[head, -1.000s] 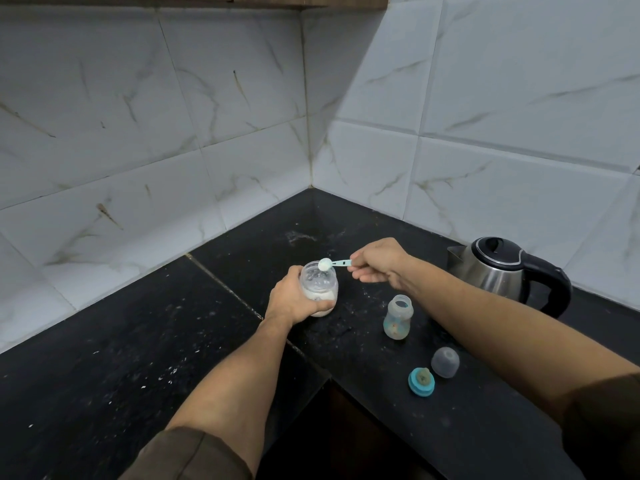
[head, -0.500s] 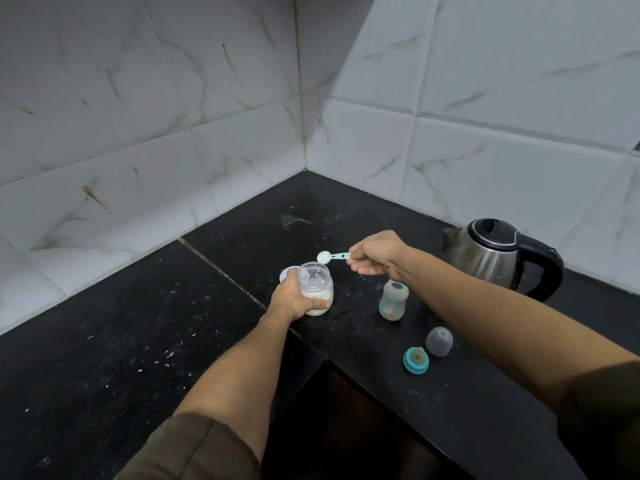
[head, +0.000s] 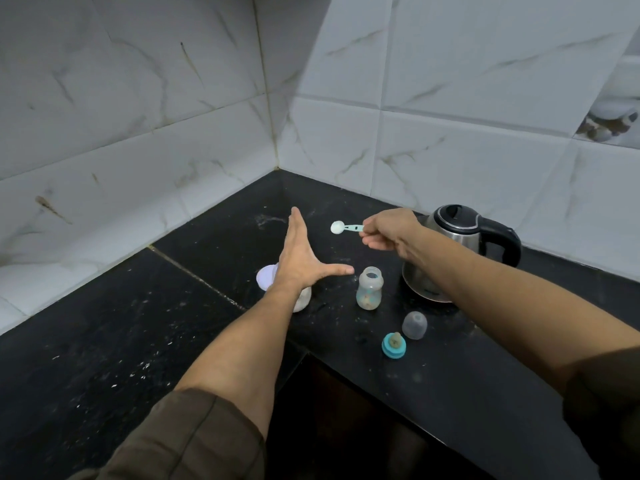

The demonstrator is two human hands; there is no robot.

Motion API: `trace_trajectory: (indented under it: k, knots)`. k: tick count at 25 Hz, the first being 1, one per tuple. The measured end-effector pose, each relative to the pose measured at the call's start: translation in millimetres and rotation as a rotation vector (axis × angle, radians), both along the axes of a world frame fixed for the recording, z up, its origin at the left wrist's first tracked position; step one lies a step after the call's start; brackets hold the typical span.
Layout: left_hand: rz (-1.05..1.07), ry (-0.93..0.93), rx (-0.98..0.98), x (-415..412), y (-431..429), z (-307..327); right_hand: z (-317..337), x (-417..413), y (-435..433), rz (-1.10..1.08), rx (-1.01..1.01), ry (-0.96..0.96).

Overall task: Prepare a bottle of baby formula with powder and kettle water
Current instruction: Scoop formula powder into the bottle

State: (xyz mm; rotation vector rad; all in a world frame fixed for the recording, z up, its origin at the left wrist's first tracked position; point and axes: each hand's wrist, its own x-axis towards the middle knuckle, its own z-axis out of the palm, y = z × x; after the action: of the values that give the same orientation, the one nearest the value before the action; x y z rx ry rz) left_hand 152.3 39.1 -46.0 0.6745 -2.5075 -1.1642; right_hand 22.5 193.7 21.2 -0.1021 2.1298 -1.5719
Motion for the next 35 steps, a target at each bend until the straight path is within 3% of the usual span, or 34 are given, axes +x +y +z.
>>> trace_trajectory:
  k: [12, 20, 23, 28, 31, 35]
  knots:
    - [-0.182, -0.333, 0.085, -41, 70, -49, -31, -1, 74, -0.131, 0.024, -0.040]
    - [-0.095, -0.278, -0.013, -48, 79, -63, -50, 3, 84, -0.098, 0.095, 0.013]
    - [-0.087, -0.257, -0.041, -50, 77, -54, -53, 0, 86, -0.008, 0.221, 0.267]
    - [-0.078, -0.221, -0.080, -56, 69, -40, -53, 3, 88, 0.291, 0.569, 1.041]
    - [-0.083, -0.199, -0.087, -57, 65, -33, -57, 3, 89, 0.457, 0.715, 1.289]
    - [-0.063, -0.167, -0.057, -58, 61, -28, -62, 2, 94, 0.506, 0.636, 1.517]
